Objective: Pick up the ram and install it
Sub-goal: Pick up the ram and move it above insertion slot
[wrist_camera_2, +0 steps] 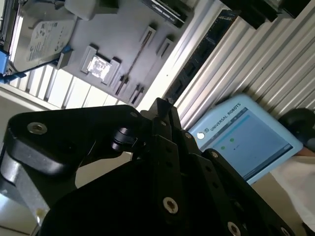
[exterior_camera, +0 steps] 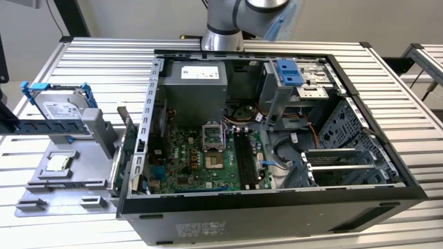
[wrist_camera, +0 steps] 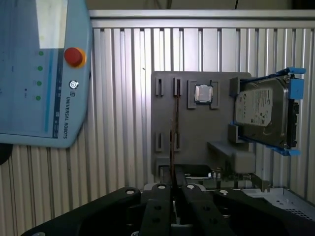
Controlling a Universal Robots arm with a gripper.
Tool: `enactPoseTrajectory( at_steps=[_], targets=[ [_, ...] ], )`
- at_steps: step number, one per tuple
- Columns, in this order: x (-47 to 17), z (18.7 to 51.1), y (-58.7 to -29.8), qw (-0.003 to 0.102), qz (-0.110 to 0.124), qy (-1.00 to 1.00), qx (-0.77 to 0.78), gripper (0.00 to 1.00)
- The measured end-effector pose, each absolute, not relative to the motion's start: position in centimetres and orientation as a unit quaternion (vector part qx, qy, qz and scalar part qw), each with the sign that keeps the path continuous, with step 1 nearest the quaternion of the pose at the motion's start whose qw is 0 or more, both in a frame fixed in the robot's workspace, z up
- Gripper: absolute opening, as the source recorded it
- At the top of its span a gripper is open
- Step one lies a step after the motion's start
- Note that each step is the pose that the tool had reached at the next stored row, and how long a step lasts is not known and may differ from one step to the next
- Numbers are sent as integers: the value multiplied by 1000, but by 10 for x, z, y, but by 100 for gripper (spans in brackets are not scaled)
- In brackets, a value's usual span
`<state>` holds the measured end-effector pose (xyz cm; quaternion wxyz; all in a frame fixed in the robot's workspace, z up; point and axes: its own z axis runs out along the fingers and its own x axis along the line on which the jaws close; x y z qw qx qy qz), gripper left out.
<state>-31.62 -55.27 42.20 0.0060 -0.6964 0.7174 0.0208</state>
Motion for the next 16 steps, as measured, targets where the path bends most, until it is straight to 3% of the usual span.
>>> enactPoseTrajectory(
  at_steps=[16],
  targets=[
    [-268,422,-553,5,22,717,-696,0]
  ],
)
